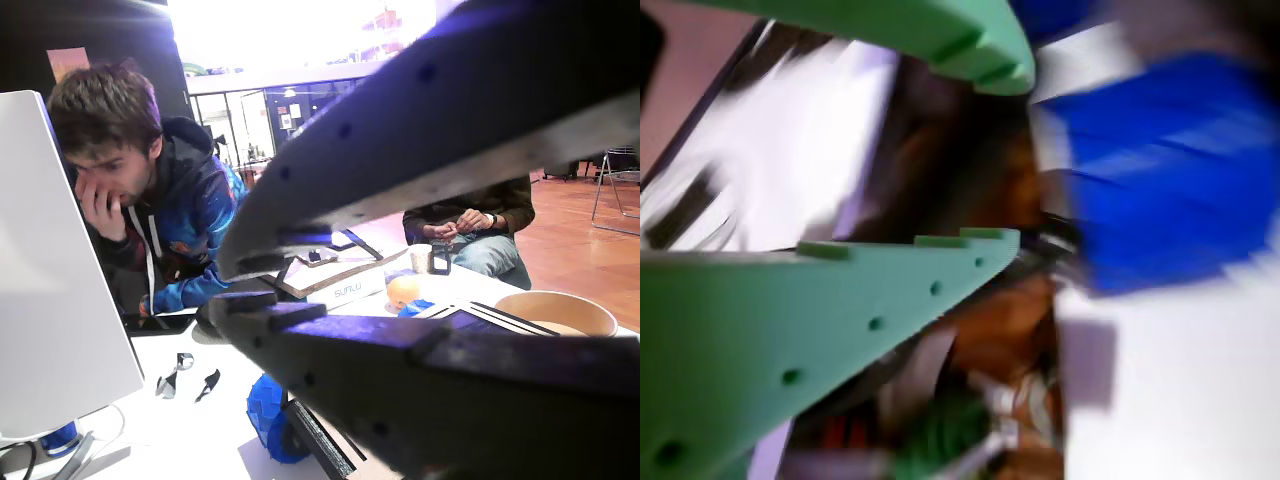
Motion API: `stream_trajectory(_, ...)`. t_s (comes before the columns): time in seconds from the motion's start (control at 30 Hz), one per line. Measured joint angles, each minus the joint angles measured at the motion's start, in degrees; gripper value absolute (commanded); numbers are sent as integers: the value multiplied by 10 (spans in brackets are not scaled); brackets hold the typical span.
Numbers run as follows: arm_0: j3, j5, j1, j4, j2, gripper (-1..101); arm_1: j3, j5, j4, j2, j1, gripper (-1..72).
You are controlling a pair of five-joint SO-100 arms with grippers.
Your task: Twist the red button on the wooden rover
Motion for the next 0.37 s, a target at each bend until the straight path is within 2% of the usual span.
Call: stream_trajectory(0.37,0,0,0,0,0,0,0,-11,1,3,-3,127)
